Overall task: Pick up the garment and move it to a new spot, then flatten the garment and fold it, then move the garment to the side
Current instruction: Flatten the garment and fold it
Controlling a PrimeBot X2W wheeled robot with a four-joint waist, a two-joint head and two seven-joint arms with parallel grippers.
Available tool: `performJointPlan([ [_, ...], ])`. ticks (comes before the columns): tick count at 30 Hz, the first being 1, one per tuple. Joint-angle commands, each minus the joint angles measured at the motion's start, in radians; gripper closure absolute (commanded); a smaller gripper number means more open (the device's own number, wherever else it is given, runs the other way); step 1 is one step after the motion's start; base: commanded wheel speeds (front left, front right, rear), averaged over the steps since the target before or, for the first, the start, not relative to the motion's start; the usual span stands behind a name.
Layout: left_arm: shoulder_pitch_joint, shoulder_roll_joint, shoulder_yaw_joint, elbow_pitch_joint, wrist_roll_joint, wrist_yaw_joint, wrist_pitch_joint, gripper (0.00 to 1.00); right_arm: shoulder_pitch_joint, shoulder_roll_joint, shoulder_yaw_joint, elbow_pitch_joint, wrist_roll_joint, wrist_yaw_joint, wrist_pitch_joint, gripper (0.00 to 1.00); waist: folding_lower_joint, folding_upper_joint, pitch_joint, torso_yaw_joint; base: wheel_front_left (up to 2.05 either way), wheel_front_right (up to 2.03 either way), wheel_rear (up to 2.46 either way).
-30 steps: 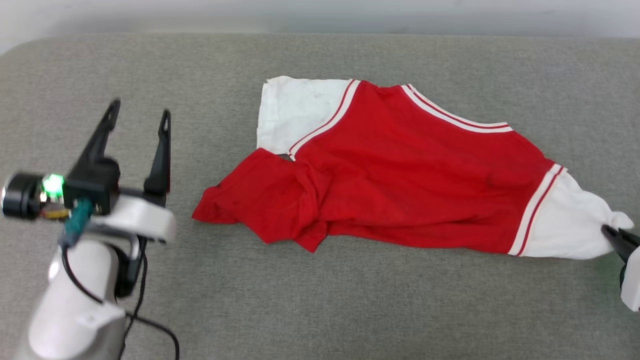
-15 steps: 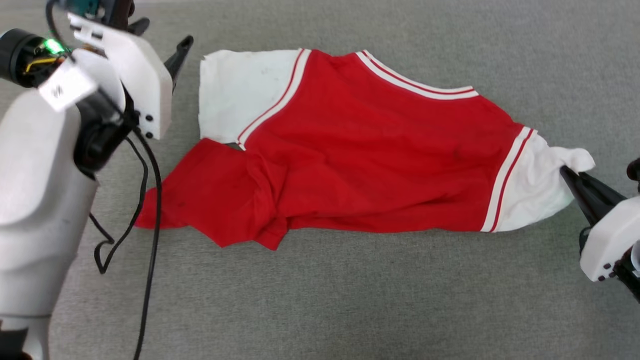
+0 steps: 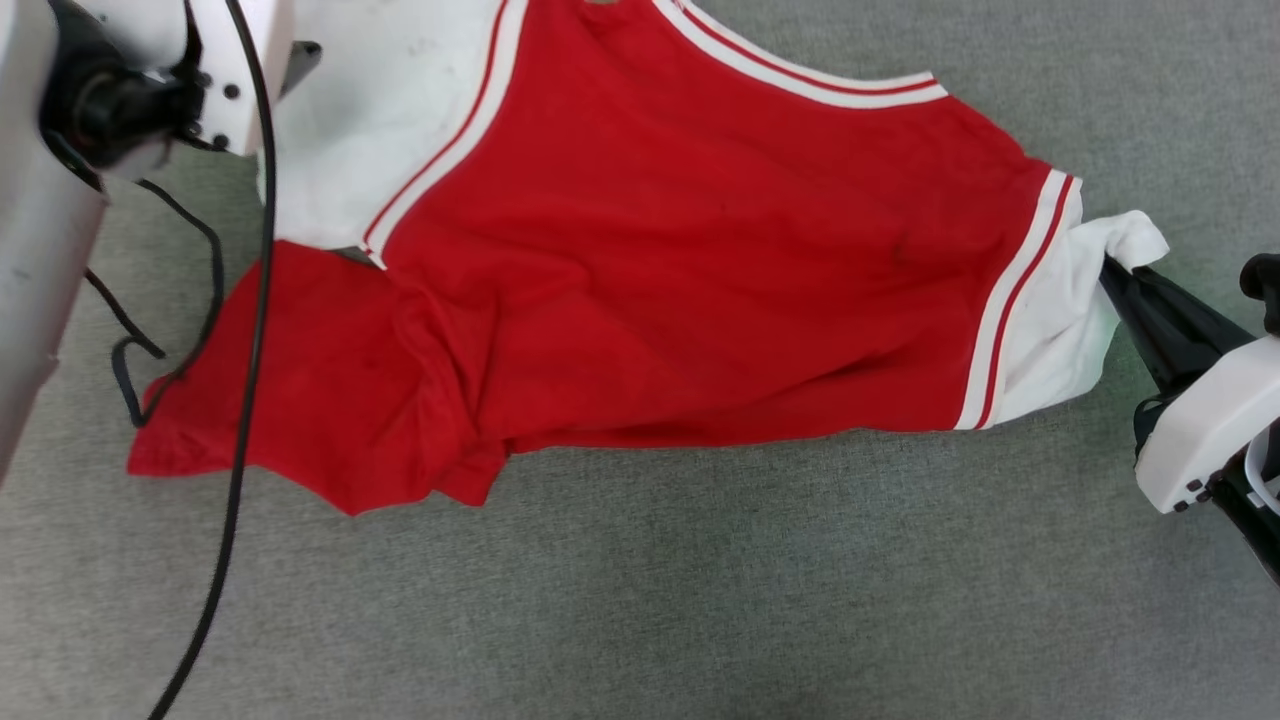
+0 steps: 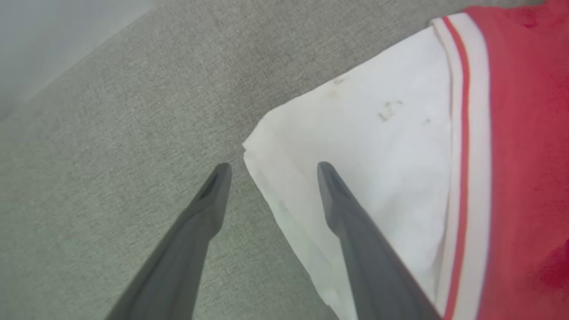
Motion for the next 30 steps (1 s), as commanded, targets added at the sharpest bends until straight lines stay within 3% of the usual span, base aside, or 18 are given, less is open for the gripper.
performJointPlan([
  [1,-0.026,0.012,-0.012,0.018,-0.004,0.0,0.016,0.0,-0.016,0.006,0.005,-0.007,-0.007,-0.002,-0.007,1.0,-0.0001,0.0,0.035,-0.02,0.0,0.0,0.0],
  [11,-0.012,0.027,-0.141,0.086,-0.076,-0.001,0.13,0.0,-0.044,0.002,0.024,0.008,-0.003,-0.002,-0.012,1.0,-0.0001,0.0,0.064,-0.031,0.0,0.0,0.0],
  [12,-0.003,0.033,-0.16,0.081,-0.083,-0.001,0.14,0.65,-0.047,0.0,0.024,0.009,-0.002,-0.002,-0.011,1.0,-0.0001,0.0,0.064,-0.031,0.0,0.0,0.0],
  [13,0.004,0.039,-0.173,0.077,-0.092,-0.002,0.142,1.0,-0.052,-0.002,0.024,0.009,-0.002,-0.002,-0.01,1.0,-0.0001,0.0,0.064,-0.031,0.0,0.0,0.0],
  [19,0.01,0.066,-0.217,0.059,-0.112,-0.001,0.091,1.0,-0.063,-0.007,0.018,0.006,-0.002,-0.002,-0.01,1.0,-0.0001,0.0,0.054,-0.023,0.0,0.0,0.0],
  [25,-0.017,0.066,-0.235,0.009,-0.142,-0.001,-0.057,1.0,-0.061,-0.016,0.006,0.012,-0.005,-0.002,-0.02,1.0,-0.0001,0.0,-0.005,0.01,0.0,0.0,0.0],
  [30,-0.027,0.101,-0.293,-0.065,-0.128,0.0,-0.252,1.0,-0.061,-0.022,-0.007,0.023,-0.011,-0.002,-0.032,1.0,-0.0001,0.0,-0.079,0.05,0.0,0.0,0.0],
])
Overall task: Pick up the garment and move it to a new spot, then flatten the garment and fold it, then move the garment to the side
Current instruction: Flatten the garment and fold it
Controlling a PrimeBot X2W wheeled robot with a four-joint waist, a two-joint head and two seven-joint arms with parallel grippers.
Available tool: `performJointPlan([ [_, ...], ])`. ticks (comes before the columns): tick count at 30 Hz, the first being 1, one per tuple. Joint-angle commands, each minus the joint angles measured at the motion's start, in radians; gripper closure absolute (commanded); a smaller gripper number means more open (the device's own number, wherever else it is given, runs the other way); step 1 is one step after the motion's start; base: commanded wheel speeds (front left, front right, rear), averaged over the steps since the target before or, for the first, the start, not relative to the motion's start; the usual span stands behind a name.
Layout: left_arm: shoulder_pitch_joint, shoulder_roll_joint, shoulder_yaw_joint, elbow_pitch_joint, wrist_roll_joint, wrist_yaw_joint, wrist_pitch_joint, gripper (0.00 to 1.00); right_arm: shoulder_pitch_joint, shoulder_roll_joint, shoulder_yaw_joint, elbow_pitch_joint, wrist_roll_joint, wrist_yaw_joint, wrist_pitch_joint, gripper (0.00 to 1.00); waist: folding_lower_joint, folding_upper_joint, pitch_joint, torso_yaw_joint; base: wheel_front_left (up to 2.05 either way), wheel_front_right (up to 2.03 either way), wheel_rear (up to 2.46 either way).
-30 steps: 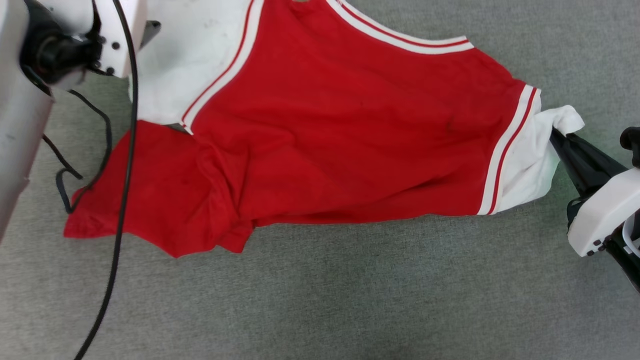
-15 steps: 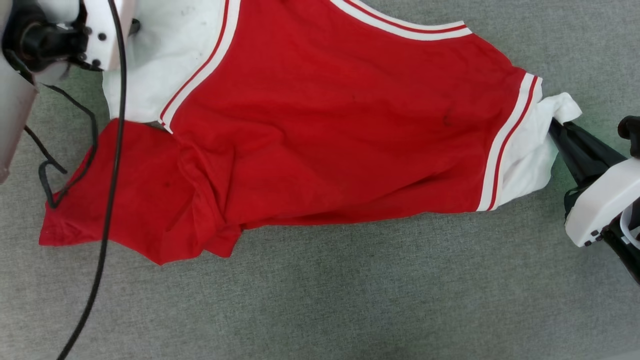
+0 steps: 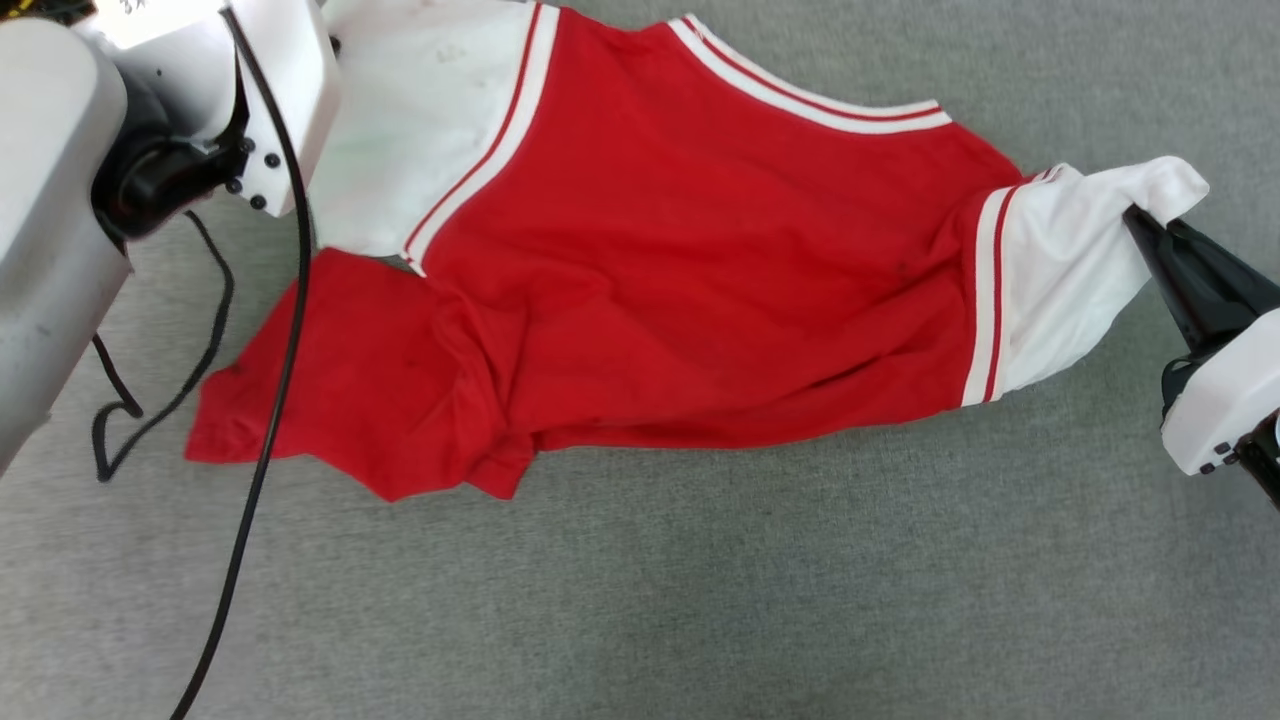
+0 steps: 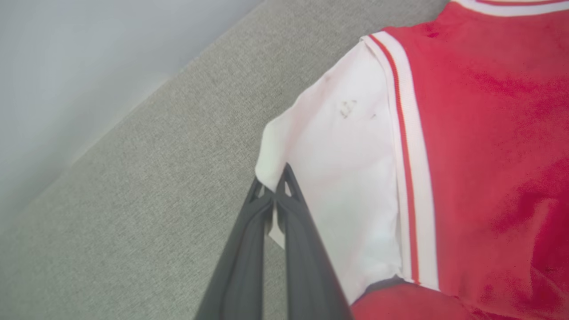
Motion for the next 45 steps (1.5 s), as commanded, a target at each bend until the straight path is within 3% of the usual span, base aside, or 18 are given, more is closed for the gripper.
performJointPlan([
  [1,0.015,0.009,-0.01,-0.009,-0.007,0.0,-0.029,1.0,-0.006,-0.002,-0.004,0.003,-0.005,-0.002,-0.009,1.0,-0.0001,0.0,-0.046,0.031,0.0,0.0,0.0],
  [7,0.016,0.062,-0.05,-0.064,-0.006,0.0,-0.229,1.0,-0.042,-0.018,-0.014,0.016,-0.002,-0.002,-0.004,1.0,-0.0001,0.0,-0.131,0.068,0.0,0.0,0.0],
  [12,0.016,0.064,-0.041,-0.068,0.022,0.002,-0.373,1.0,-0.078,-0.043,-0.031,0.019,-0.004,-0.002,-0.006,1.0,-0.0001,0.0,-0.199,0.11,0.0,0.0,0.0],
  [16,0.002,0.06,-0.02,-0.091,0.056,0.031,-0.469,1.0,-0.106,-0.059,-0.049,0.007,0.006,-0.002,-0.01,1.0,-0.0001,0.0,-0.235,0.143,0.0,0.0,0.0],
  [22,-0.028,0.09,0.024,-0.146,0.087,0.082,-0.549,1.0,-0.176,-0.083,-0.063,-0.007,0.01,-0.002,-0.004,1.0,-0.0001,0.0,-0.265,0.174,0.0,0.0,0.0],
  [28,-0.088,0.119,0.067,-0.188,0.098,0.112,-0.564,1.0,-0.315,-0.114,-0.053,0.002,0.015,-0.002,0.008,1.0,-0.0001,0.0,-0.269,0.195,0.0,0.0,0.0],
  [35,-0.212,0.081,0.103,-0.135,0.105,0.097,-0.573,1.0,-0.575,-0.12,0.017,0.082,0.023,-0.002,0.045,1.0,-0.0001,0.0,-0.218,0.207,0.0,0.0,0.0],
  [45,-0.428,-0.018,0.135,0.07,0.153,0.084,-0.654,1.0,-0.995,-0.075,0.148,0.333,-0.03,-0.002,0.015,1.0,-0.0001,0.0,-0.08,0.197,0.0,0.0,0.0],
])
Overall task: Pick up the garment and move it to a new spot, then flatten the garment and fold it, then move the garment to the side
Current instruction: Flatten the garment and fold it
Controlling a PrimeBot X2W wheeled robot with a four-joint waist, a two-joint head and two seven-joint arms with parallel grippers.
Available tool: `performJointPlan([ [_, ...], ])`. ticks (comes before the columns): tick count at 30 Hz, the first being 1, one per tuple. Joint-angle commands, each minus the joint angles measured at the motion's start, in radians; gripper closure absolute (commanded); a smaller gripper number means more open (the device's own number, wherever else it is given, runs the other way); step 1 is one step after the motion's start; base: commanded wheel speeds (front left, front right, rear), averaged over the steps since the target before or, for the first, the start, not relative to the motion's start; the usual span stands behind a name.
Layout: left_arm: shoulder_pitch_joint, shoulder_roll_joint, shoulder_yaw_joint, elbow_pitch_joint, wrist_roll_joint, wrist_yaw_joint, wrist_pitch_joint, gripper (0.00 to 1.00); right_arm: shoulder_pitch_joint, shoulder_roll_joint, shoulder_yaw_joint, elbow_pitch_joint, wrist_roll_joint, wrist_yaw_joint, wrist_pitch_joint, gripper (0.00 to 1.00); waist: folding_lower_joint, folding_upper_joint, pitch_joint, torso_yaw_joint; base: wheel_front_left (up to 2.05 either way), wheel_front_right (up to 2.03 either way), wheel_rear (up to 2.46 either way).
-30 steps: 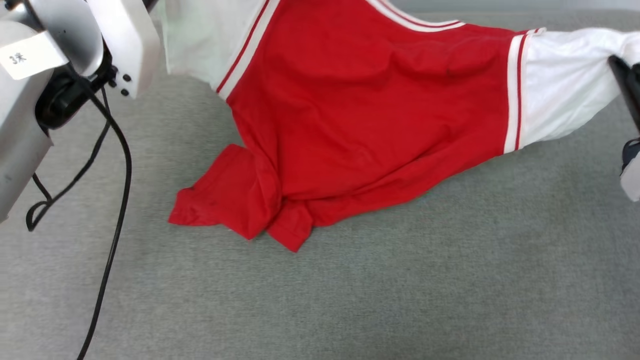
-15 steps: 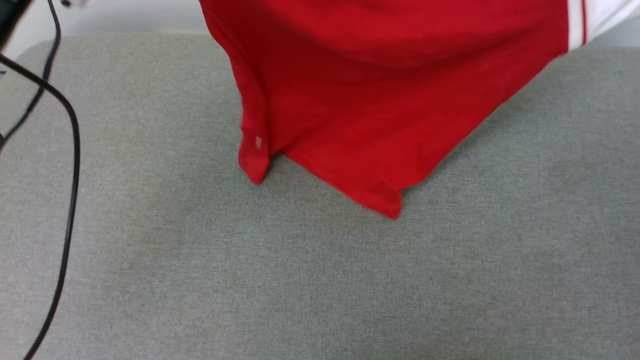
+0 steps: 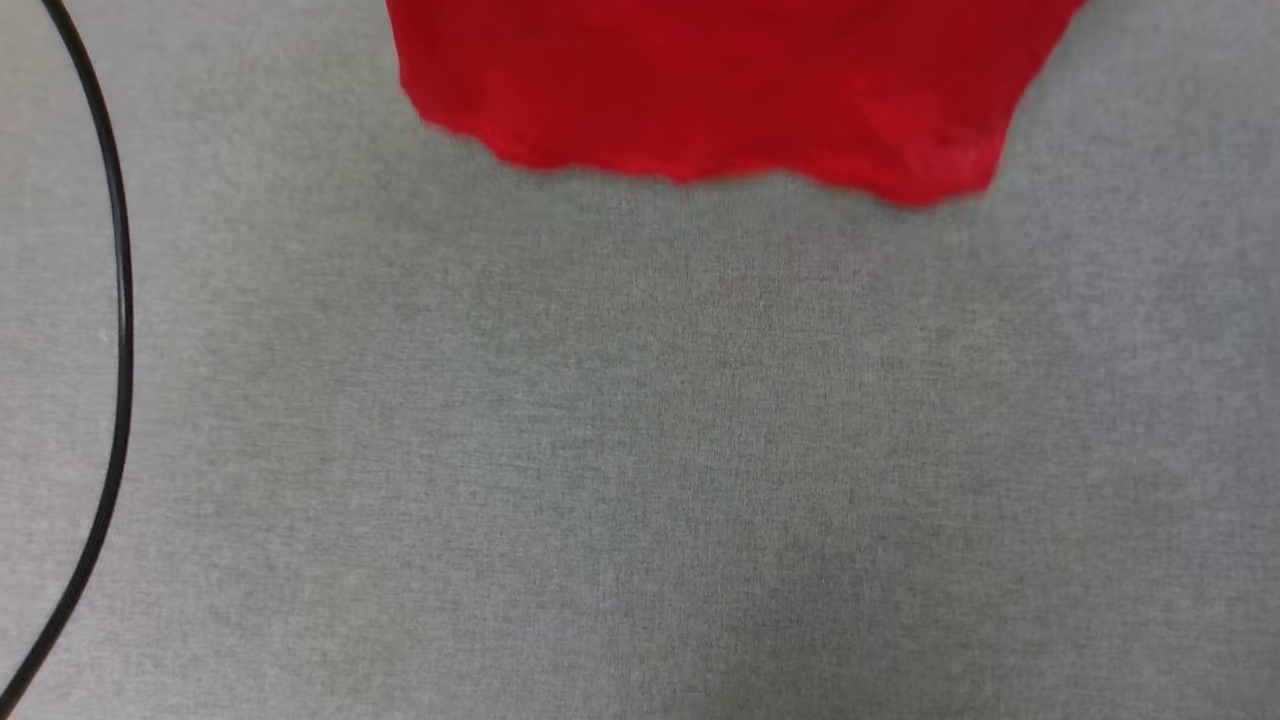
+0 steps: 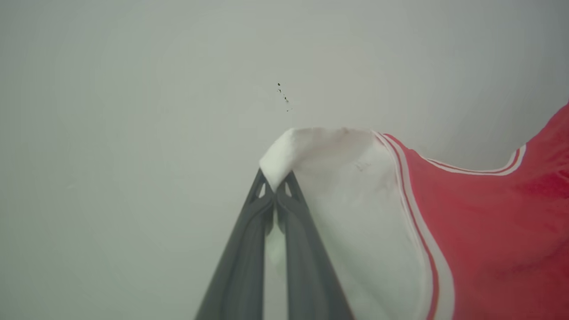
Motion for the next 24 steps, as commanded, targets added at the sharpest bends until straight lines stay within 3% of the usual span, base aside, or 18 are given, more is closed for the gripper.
performJointPlan([
  [1,-0.038,-0.007,-0.005,0.029,0.02,-0.002,-0.01,1.0,-0.062,0.01,0.01,0.034,-0.012,-0.002,-0.014,1.0,-0.0001,0.0,0.046,-0.006,0.0,0.0,0.0],
  [11,-0.179,-0.094,-0.009,0.223,0.048,-0.037,-0.101,1.0,-0.33,0.046,0.084,0.262,-0.055,-0.002,-0.114,1.0,-0.0001,0.0,0.135,-0.01,0.0,0.0,0.0],
  [24,-0.07,-0.146,-0.026,0.366,-0.003,-0.07,-0.207,1.0,-0.282,0.08,0.199,0.425,0.011,-0.002,-0.246,1.0,-0.0001,0.0,0.148,-0.014,0.0,0.0,0.0],
])
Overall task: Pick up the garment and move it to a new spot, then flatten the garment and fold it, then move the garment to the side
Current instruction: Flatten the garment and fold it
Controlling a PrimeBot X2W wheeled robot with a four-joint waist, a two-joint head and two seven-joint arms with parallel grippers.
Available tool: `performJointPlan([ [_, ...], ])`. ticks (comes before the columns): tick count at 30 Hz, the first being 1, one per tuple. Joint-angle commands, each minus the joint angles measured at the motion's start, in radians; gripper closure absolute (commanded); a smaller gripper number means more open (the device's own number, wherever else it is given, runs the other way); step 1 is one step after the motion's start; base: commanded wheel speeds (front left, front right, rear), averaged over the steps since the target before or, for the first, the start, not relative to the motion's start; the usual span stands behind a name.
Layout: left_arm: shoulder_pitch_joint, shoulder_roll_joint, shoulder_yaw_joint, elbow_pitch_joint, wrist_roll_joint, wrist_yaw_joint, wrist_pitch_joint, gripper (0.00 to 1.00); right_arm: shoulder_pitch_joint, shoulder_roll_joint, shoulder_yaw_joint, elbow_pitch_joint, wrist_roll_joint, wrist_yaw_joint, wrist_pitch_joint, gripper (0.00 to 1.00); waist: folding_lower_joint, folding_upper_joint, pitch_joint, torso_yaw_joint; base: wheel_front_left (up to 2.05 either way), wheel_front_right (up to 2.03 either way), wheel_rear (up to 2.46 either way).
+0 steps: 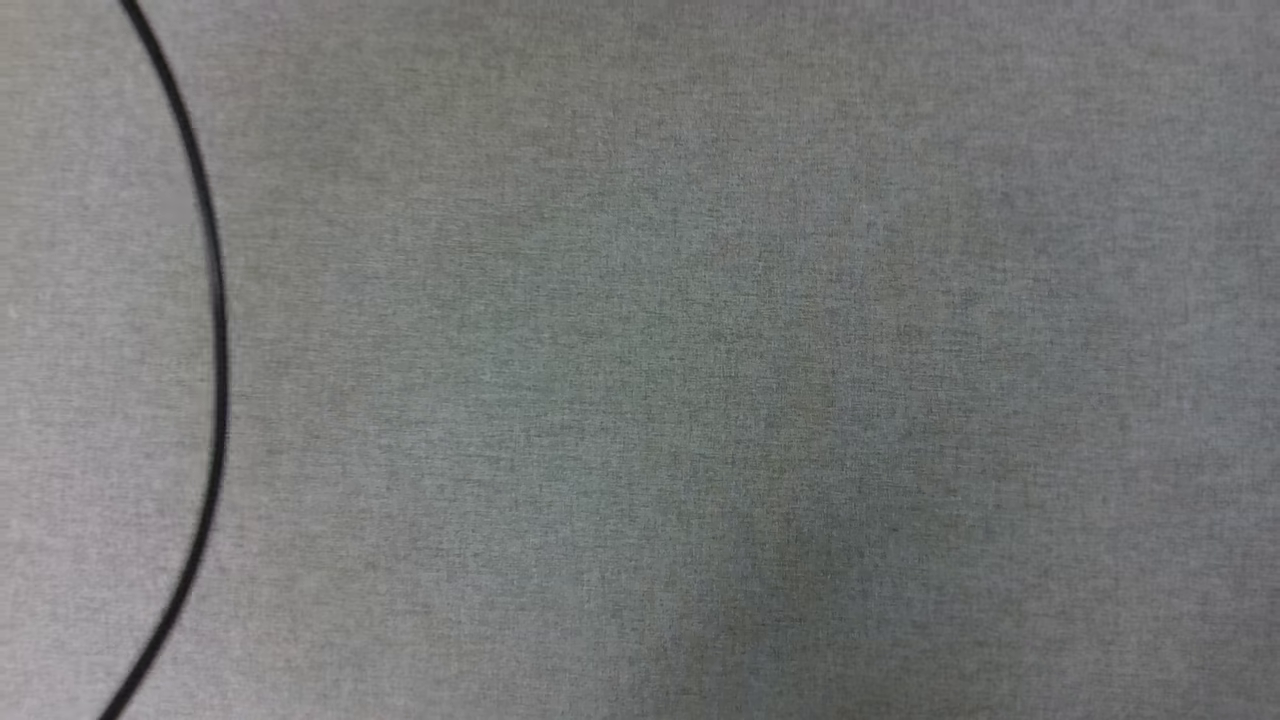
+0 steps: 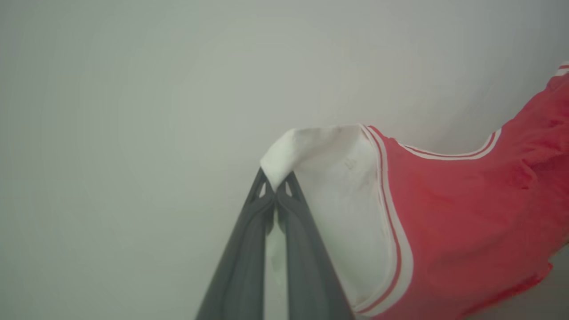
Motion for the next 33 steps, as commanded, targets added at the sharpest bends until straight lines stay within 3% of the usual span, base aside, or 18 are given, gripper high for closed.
performJointPlan([
  [1,0.02,-0.002,-0.005,0.002,0.002,-0.003,-0.007,1.0,0.019,-0.002,0.012,0.001,0.001,-0.002,-0.009,1.0,-0.0002,0.0,-0.007,0.004,0.0,0.0,0.0],
  [9,0.214,0.005,-0.017,-0.032,-0.009,-0.004,-0.049,1.0,0.23,-0.056,0.112,-0.027,0.09,-0.002,-0.09,1.0,-0.0002,0.0,-0.075,0.018,0.0,0.0,0.0],
  [14,0.392,0.031,0.003,-0.106,-0.029,0.02,-0.054,1.0,0.398,-0.07,0.13,-0.062,0.153,-0.002,-0.135,1.0,-0.0002,0.0,-0.136,0.009,0.0,0.0,0.0],
  [26,0.982,0.131,0.13,-0.45,-0.072,0.169,-0.055,1.0,0.827,-0.056,0.129,-0.155,0.216,-0.002,-0.219,1.0,-0.0002,0.0,-0.306,-0.013,0.0,0.0,0.0],
  [33,1.251,0.169,0.144,-0.559,-0.107,0.217,-0.054,1.0,1.083,-0.064,0.079,-0.221,0.222,-0.002,-0.217,1.0,-0.0002,0.0,-0.37,-0.012,0.0,0.0,0.0],
])
